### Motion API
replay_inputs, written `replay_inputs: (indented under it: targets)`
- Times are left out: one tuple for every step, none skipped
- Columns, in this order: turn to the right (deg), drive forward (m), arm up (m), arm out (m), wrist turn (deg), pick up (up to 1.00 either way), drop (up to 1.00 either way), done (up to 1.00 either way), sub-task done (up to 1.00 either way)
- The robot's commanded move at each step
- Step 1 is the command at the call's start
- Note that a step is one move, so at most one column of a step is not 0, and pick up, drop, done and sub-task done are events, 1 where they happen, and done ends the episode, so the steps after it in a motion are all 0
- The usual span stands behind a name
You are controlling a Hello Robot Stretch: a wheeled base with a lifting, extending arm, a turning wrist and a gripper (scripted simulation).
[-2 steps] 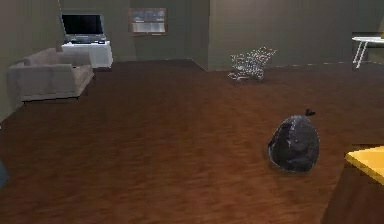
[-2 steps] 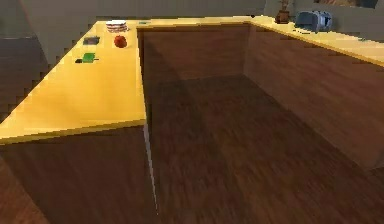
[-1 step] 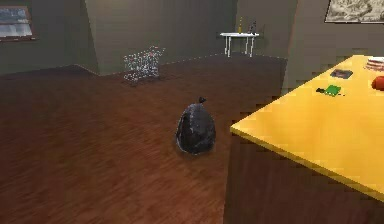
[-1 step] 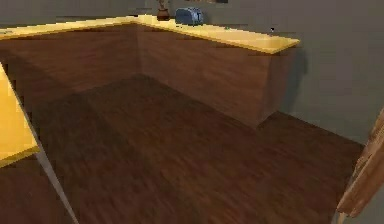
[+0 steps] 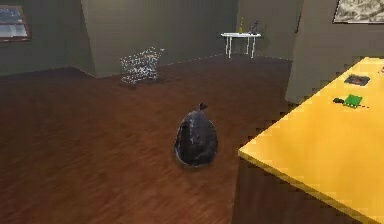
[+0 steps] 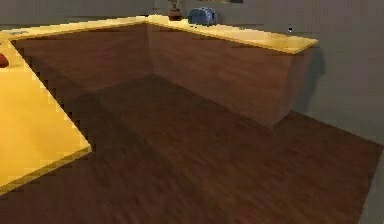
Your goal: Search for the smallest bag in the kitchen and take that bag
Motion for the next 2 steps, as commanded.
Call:
replay_inputs:
  targets:
    - [-18.0, 0.0, 0.0, 0.0, 0.0, 0.0, 0.0, 0.0, 0.0]
    - [0.0, 0.95, 0.0, 0.0, 0.0, 0.0, 0.0, 0.0, 0.0]
